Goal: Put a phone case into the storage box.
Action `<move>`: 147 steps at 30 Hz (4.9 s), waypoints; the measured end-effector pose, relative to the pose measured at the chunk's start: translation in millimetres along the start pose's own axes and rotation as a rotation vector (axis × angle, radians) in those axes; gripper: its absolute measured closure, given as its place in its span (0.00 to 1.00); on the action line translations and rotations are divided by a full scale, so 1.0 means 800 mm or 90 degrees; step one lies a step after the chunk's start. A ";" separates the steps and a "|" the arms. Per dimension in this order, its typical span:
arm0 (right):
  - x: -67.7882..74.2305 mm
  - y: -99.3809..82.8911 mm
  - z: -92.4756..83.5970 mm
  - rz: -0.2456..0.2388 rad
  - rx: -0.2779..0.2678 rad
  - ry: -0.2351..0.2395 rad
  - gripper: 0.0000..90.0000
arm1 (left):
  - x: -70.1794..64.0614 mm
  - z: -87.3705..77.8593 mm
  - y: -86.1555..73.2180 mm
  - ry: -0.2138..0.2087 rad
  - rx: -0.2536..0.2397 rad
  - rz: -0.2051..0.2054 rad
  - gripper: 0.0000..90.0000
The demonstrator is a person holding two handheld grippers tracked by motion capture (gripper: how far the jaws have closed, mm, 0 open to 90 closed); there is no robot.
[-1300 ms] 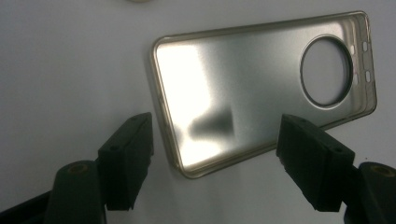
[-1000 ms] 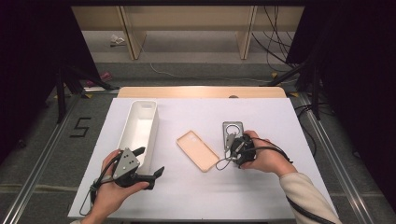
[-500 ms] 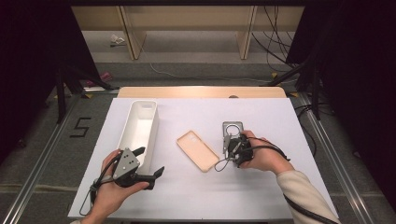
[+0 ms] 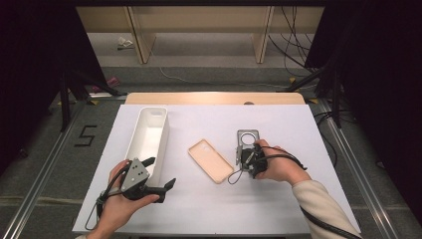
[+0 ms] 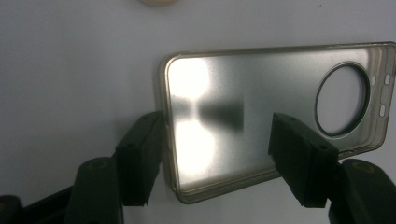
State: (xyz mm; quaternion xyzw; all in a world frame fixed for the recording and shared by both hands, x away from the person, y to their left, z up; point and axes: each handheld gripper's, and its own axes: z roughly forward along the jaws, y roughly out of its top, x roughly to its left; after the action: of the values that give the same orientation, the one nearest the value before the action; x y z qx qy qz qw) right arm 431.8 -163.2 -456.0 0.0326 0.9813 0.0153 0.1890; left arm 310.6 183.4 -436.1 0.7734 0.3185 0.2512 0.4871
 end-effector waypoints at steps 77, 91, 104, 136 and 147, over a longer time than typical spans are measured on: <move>0.000 -0.003 -0.028 0.039 -0.065 0.071 0.99 | -0.001 -0.002 0.001 0.000 -0.001 0.002 0.11; 0.004 -0.021 -0.048 0.106 -0.189 0.059 0.99 | -0.001 -0.002 0.000 0.000 0.001 0.003 0.11; 0.013 -0.027 -0.060 0.141 -0.296 0.071 0.99 | -0.003 0.007 0.017 -0.008 -0.008 -0.029 0.15; 0.064 0.001 -0.085 0.092 -0.348 0.078 0.99 | -0.015 0.153 0.133 -0.073 0.115 -0.037 0.17; 0.065 0.007 -0.090 0.083 -0.359 0.070 0.99 | -0.013 0.191 0.148 -0.074 0.141 -0.064 0.22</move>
State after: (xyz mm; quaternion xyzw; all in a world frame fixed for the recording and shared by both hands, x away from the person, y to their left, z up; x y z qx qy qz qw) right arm 357.0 -155.3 -408.7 0.0409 0.9429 0.3014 0.1354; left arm 439.7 46.7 -389.9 0.8187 0.3537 0.1443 0.4287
